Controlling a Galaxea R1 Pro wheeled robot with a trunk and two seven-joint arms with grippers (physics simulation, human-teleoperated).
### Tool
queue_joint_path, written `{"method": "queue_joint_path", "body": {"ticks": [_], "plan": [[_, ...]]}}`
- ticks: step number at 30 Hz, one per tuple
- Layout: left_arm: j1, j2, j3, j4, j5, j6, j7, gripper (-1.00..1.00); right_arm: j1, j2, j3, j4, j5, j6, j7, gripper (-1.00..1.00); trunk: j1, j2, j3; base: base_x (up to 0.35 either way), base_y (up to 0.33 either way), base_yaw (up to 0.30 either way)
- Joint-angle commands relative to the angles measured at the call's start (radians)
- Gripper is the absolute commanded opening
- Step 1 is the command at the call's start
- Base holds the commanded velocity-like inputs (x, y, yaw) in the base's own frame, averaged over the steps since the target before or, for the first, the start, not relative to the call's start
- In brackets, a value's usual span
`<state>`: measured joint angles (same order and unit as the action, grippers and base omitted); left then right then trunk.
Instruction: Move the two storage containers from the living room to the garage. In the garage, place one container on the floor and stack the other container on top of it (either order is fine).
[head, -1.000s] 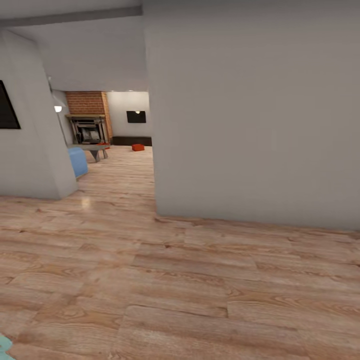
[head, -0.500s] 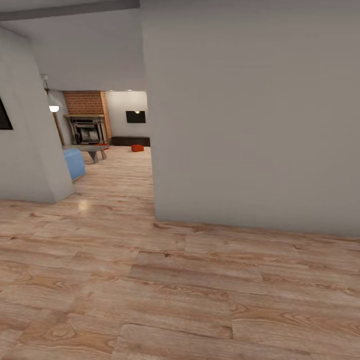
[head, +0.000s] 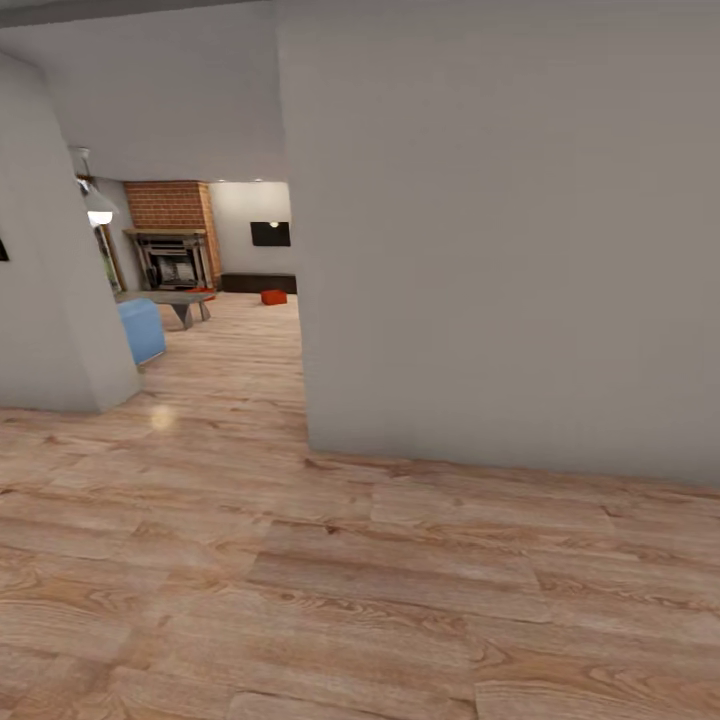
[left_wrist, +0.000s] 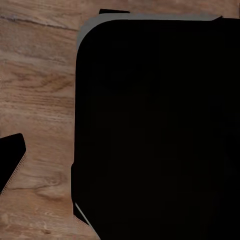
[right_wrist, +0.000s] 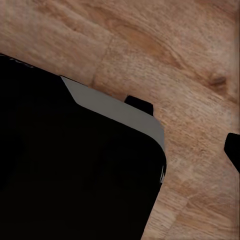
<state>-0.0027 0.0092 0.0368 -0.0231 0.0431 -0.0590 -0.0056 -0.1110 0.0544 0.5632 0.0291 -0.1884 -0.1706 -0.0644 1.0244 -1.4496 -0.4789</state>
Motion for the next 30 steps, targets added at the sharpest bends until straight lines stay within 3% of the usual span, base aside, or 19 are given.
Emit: {"method": "queue_joint_path", "body": {"ticks": [1, 22, 30], "plan": [[0.0, 0.0, 0.003, 0.0, 0.004, -0.002, -0.001, 1.0, -0.001, 0.001, 0.008, 0.003, -0.007, -0.006, -0.002, 1.0, 0.001, 0.0, -0.001, 0.322, 0.0, 0.097], [0.0, -0.001, 0.003, 0.0, 0.004, -0.002, -0.001, 1.0, -0.001, -0.002, 0.009, 0.003, -0.002, -0.006, -0.002, 1.0, 0.001, 0.0, -0.001, 0.322, 0.0, 0.256], [0.0, -0.001, 0.003, 0.0, 0.004, -0.002, -0.001, 1.0, -0.001, -0.001, 0.009, 0.003, -0.002, -0.006, -0.002, 1.0, 0.001, 0.0, -0.001, 0.322, 0.0, 0.085]]}}
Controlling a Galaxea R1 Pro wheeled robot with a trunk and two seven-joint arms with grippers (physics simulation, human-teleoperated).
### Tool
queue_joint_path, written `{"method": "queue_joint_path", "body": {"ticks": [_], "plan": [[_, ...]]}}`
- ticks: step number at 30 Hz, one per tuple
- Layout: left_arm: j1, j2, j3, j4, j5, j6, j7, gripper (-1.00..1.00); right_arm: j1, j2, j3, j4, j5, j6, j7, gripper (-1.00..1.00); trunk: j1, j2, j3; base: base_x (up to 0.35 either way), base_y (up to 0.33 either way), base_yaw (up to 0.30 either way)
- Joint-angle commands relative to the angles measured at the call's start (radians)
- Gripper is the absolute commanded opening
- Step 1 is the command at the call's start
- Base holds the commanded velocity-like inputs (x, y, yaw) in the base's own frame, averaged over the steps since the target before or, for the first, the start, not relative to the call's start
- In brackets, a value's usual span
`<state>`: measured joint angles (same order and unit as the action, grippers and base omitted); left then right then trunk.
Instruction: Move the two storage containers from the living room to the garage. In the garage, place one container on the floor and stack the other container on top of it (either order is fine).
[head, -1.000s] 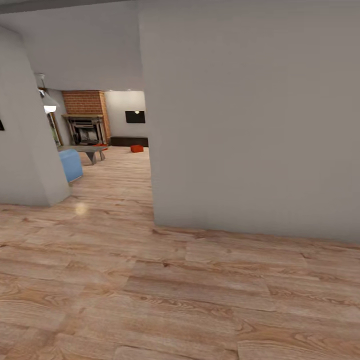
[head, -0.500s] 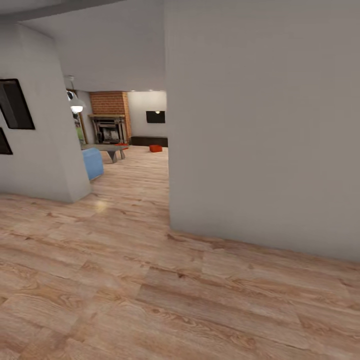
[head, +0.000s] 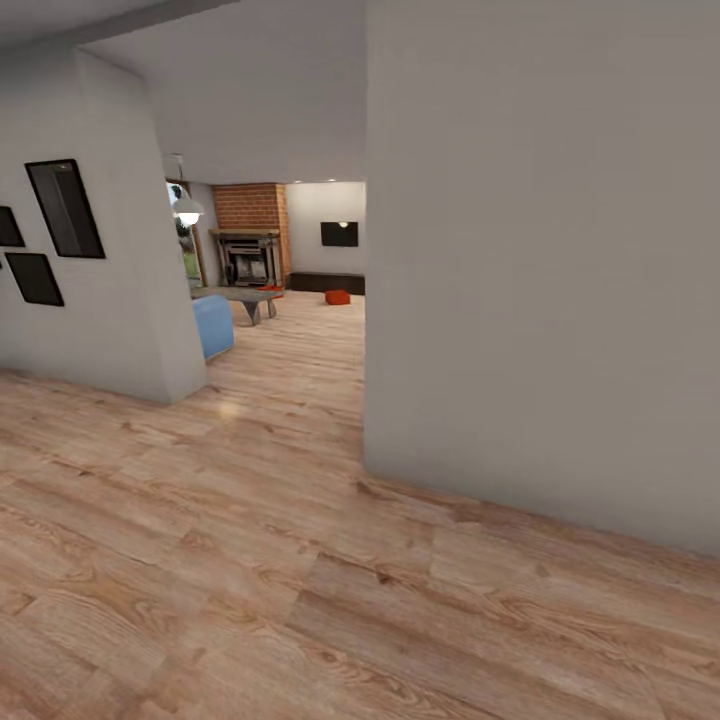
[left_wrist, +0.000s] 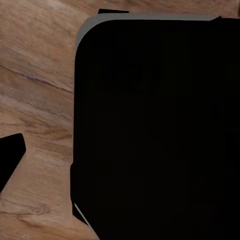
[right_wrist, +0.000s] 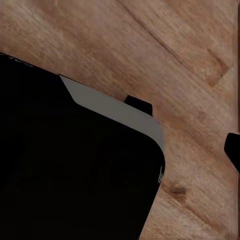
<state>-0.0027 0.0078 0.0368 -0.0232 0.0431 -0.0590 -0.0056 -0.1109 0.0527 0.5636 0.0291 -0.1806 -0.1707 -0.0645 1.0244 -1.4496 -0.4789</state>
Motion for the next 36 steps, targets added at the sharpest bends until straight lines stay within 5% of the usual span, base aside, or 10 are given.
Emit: {"method": "queue_joint_path", "body": {"ticks": [1, 27, 36], "plan": [[0.0, 0.0, 0.003, 0.0, 0.004, -0.002, -0.001, 1.0, -0.001, 0.001, 0.009, 0.003, -0.01, -0.006, -0.001, 1.0, 0.001, 0.0, -0.001, 0.322, 0.0, 0.011], [0.0, 0.001, 0.003, 0.0, 0.004, -0.002, -0.001, 1.0, -0.001, 0.002, 0.008, 0.003, -0.01, -0.006, -0.001, 1.0, 0.001, 0.0, -0.001, 0.322, 0.0, 0.004], [0.0, 0.001, 0.003, 0.0, 0.004, -0.002, -0.001, 1.0, -0.001, -0.002, 0.009, 0.003, -0.01, -0.006, 0.0, 1.0, 0.001, 0.0, -0.001, 0.322, 0.0, 0.226]]}}
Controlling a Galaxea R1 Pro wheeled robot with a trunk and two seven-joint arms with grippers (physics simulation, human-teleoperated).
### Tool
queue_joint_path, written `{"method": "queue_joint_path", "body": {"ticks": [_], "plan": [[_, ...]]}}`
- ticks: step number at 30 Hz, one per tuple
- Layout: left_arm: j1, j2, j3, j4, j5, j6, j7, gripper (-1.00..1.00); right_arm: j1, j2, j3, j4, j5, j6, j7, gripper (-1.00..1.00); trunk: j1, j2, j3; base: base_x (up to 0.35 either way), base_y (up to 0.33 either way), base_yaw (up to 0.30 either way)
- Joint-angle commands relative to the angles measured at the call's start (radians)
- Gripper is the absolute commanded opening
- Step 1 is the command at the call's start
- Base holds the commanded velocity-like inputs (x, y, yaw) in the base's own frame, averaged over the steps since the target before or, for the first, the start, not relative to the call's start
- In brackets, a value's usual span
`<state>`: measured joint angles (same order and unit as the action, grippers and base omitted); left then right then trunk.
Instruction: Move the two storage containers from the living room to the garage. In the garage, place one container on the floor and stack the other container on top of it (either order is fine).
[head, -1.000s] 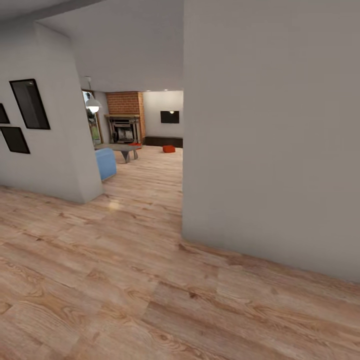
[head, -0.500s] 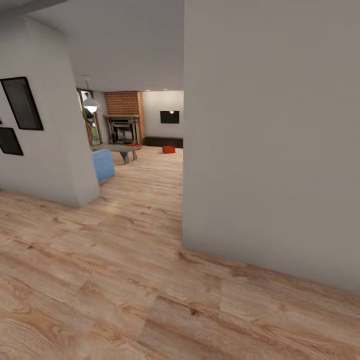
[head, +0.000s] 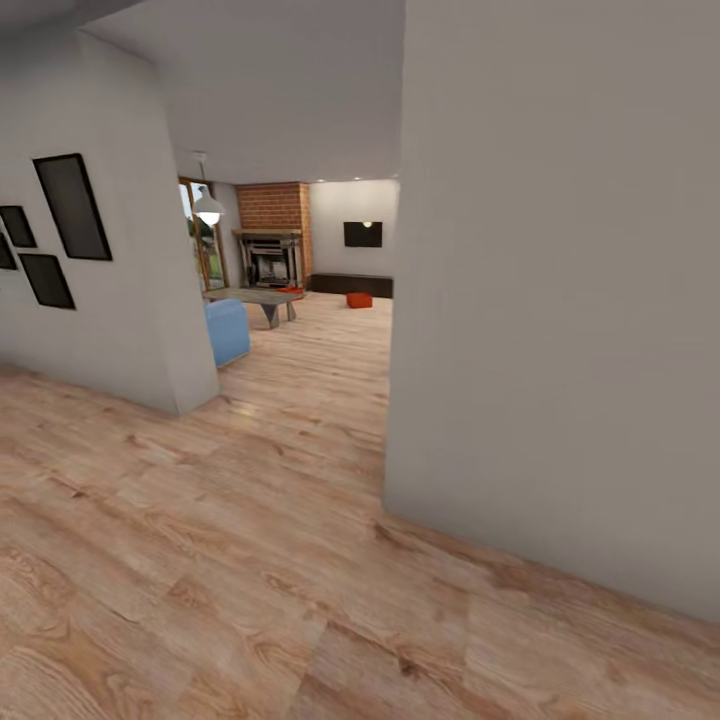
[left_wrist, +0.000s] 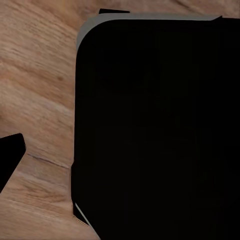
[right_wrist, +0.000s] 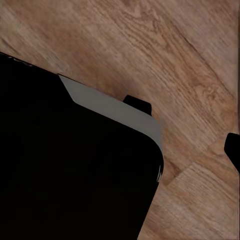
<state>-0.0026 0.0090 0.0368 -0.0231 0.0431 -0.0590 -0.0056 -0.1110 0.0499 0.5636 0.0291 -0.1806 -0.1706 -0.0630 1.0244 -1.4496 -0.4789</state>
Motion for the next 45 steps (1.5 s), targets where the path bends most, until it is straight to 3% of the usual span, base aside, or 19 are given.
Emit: {"method": "queue_joint_path", "body": {"ticks": [1, 33, 45], "plan": [[0.0, 0.0, 0.003, 0.0, 0.004, -0.002, -0.001, 1.0, -0.001, 0.001, 0.009, 0.003, -0.01, -0.006, -0.001, 1.0, 0.001, 0.0, -0.001, 0.322, 0.0, 0.268], [0.0, 0.0, 0.003, 0.0, 0.004, -0.002, -0.001, 1.0, -0.001, 0.001, 0.009, 0.003, -0.01, -0.006, -0.001, 1.0, 0.001, 0.0, -0.001, 0.322, 0.0, 0.255], [0.0, -0.001, 0.003, 0.0, 0.004, -0.002, -0.001, 1.0, -0.001, -0.002, 0.009, 0.003, -0.02, -0.006, -0.003, 1.0, 0.001, 0.0, -0.001, 0.322, 0.0, 0.027]]}}
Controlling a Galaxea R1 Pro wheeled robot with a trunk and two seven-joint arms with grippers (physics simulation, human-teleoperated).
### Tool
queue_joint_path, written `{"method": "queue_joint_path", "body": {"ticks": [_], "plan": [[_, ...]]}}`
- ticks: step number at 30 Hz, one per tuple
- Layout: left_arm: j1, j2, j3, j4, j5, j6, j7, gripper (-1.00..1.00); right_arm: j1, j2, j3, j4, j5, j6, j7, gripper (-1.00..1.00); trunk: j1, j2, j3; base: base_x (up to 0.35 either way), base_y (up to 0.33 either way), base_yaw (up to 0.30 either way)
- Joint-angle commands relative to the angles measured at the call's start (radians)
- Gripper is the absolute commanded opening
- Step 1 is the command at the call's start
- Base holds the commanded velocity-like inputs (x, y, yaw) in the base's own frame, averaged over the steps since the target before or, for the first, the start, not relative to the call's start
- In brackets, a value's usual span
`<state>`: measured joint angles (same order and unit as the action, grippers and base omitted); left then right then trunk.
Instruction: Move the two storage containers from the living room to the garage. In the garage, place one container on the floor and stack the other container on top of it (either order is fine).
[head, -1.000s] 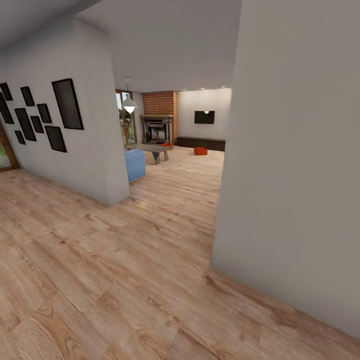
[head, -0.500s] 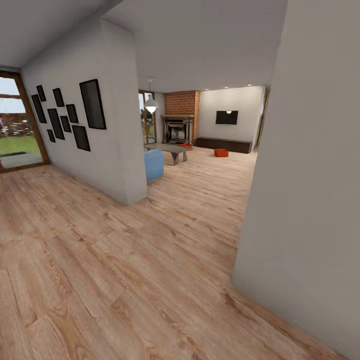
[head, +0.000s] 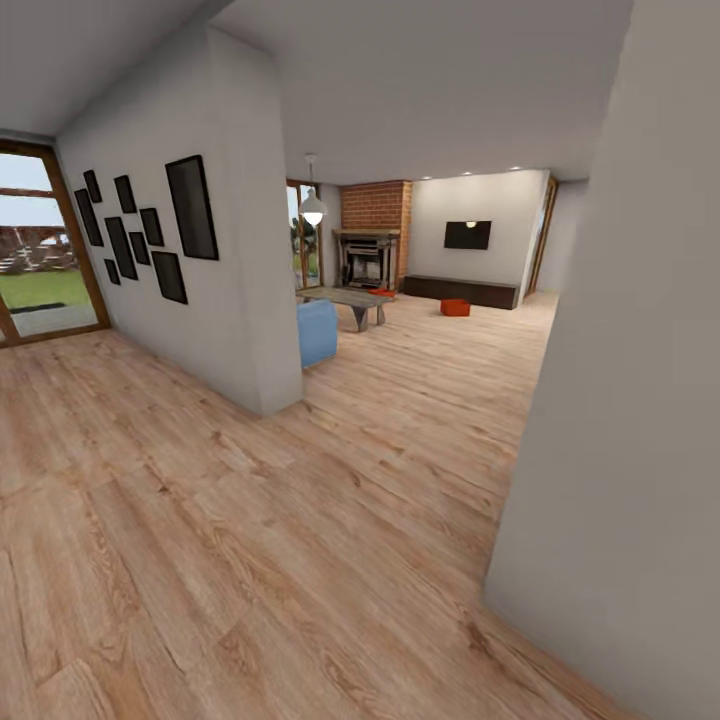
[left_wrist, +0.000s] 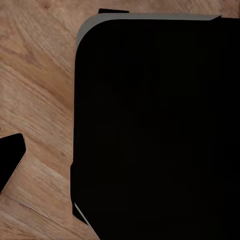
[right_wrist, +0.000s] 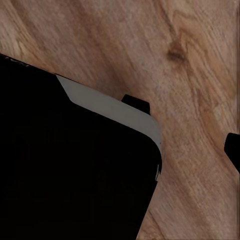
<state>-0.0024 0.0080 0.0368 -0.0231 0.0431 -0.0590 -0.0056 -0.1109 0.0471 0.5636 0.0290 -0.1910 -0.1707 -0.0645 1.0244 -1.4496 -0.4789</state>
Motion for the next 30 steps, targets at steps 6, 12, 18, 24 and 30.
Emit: {"method": "queue_joint_path", "body": {"ticks": [6, 12, 18, 24, 30], "plan": [[0.0, 0.0, 0.003, 0.0, 0.004, -0.002, -0.001, 1.0, -0.001, 0.001, 0.009, 0.003, -0.004, -0.006, -0.001, 1.0, 0.001, 0.0, -0.001, 0.322, 0.0, 0.0], [0.0, 0.0, 0.003, 0.0, 0.004, -0.002, -0.001, 1.0, -0.001, 0.0, 0.009, 0.003, -0.003, -0.006, -0.001, 1.0, 0.001, 0.0, -0.001, 0.322, 0.0, 0.0], [0.0, 0.0, 0.003, 0.0, 0.004, -0.002, -0.001, 1.0, -0.001, 0.0, 0.009, 0.003, 0.0, -0.006, -0.001, 1.0, 0.001, 0.0, -0.001, 0.322, 0.0, 0.0], [0.0, 0.0, 0.003, 0.0, 0.004, -0.002, -0.001, 1.0, -0.001, -0.001, 0.01, 0.003, 0.001, -0.006, -0.001, 1.0, 0.001, 0.0, -0.001, 0.322, 0.0, 0.0], [0.0, 0.001, 0.003, 0.0, 0.004, -0.002, -0.001, 1.0, -0.001, -0.001, 0.01, 0.003, 0.002, -0.006, -0.001, 1.0, 0.001, 0.0, -0.001, 0.322, 0.0, 0.0]]}}
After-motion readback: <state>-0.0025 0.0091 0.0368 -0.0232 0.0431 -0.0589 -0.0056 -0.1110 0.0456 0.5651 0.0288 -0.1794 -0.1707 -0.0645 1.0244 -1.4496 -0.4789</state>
